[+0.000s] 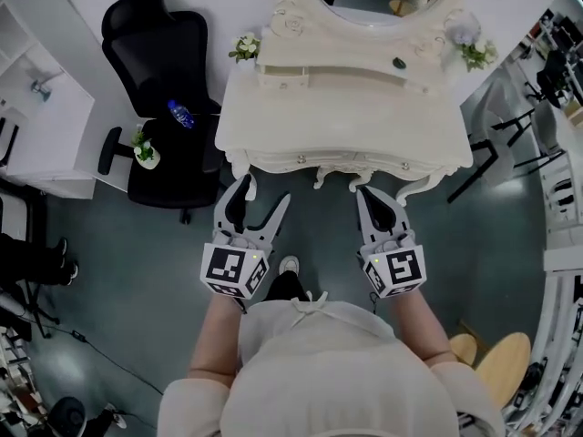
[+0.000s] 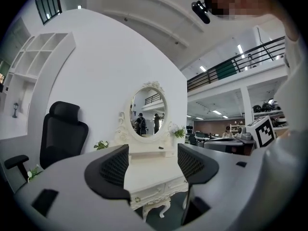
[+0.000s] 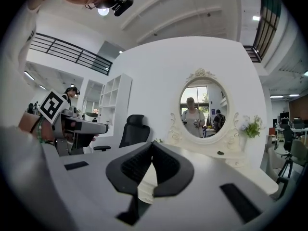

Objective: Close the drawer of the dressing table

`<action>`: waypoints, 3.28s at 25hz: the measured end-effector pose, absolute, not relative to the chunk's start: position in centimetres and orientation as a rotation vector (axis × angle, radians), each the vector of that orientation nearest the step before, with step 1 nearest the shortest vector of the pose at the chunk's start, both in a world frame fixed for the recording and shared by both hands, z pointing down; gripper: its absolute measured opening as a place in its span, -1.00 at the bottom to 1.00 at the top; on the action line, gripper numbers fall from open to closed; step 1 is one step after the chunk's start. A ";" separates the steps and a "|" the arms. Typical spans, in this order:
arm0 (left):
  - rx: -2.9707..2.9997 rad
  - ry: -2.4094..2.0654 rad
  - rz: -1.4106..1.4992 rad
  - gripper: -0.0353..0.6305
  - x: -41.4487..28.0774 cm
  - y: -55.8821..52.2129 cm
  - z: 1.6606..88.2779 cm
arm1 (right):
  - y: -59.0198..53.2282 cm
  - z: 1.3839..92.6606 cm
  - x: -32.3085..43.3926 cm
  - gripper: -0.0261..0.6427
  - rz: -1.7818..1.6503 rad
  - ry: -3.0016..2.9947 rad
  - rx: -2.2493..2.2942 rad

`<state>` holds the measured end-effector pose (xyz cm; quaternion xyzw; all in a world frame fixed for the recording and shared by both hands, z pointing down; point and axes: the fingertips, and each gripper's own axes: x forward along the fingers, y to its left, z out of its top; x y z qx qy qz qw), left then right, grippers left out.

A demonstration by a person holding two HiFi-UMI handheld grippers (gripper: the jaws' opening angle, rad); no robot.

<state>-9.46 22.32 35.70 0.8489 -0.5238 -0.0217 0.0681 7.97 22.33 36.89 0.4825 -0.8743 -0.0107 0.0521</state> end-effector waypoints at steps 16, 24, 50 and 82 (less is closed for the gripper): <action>2.516 -1.539 0.029 0.06 -15.7 11.4 39.2 | 10.6 40.0 0.8 -0.90 0.075 -2.633 1.415; 2.473 -1.588 0.094 0.06 -14.6 4.4 40.6 | 2.1 41.2 1.2 -0.90 0.094 -2.683 1.335; 2.161 -1.614 0.426 0.05 -10.3 -16.7 57.8 | -19.1 51.5 2.5 -0.90 0.184 -2.713 1.024; 2.060 -1.611 0.587 -0.59 -10.1 -21.0 64.2 | -23.7 56.8 2.5 -0.90 0.276 -2.663 1.014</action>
